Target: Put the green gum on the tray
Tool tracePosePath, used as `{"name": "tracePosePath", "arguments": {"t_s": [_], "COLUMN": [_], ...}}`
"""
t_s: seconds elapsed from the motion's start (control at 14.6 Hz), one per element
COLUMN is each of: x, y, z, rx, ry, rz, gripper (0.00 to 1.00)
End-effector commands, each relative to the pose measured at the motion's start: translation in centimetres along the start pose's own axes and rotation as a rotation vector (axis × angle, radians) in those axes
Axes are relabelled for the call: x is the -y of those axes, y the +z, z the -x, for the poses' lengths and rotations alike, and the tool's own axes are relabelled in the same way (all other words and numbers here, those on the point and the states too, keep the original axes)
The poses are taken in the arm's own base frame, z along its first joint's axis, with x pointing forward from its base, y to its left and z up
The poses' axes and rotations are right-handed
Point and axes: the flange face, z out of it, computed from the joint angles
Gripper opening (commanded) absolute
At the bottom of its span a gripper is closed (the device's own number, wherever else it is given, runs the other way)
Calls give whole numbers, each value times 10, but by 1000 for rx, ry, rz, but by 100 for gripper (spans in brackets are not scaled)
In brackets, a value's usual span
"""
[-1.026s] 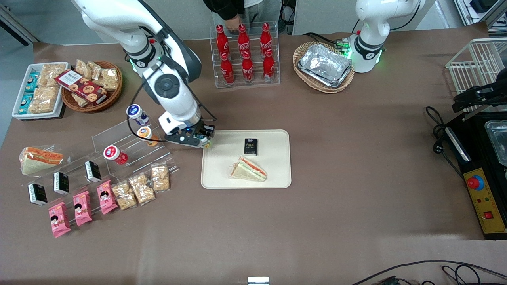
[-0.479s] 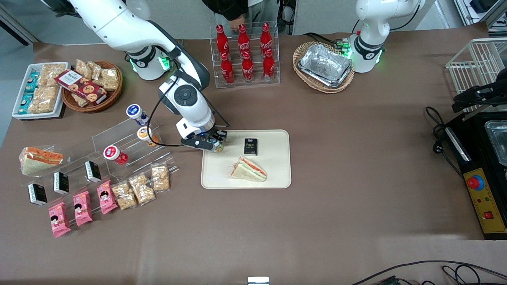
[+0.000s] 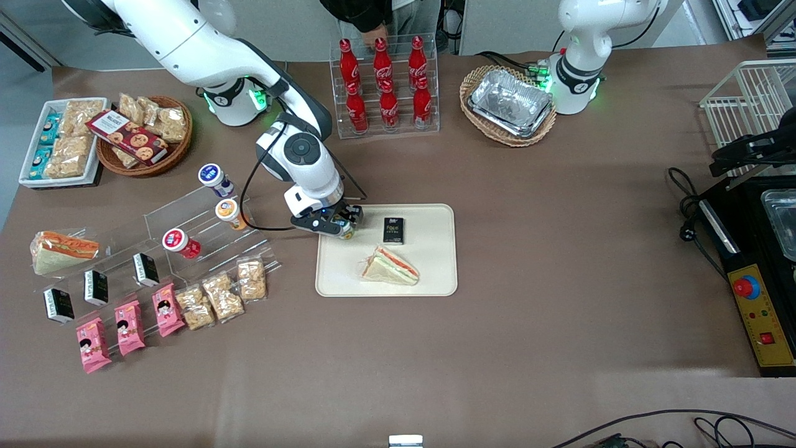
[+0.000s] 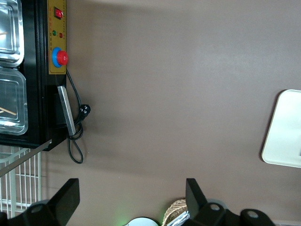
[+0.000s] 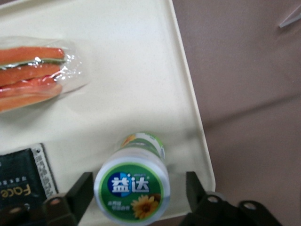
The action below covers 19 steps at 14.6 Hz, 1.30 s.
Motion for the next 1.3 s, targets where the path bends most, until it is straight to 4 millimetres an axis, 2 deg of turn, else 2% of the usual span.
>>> {"name": "tracePosePath", "arguments": {"t_s": [0.0, 0.21, 0.41, 0.68, 0.82, 0.96, 1.09, 1.23], "x": [-16, -47, -83, -162, -217, -276, -310, -334], "y": [-46, -119, -189, -283, -328, -359, -388, -401], "z": [-35, -50, -70, -139, -185, -209, -218, -226], "rx": [-82, -118, -11, 38, 23, 29, 23, 9], "ry": [21, -67, -97, -168, -220, -246, -207, -166], "rz": [31, 154, 106, 94, 66, 40, 1, 11], "gripper": [100, 100, 100, 100, 100, 100, 100, 100]}}
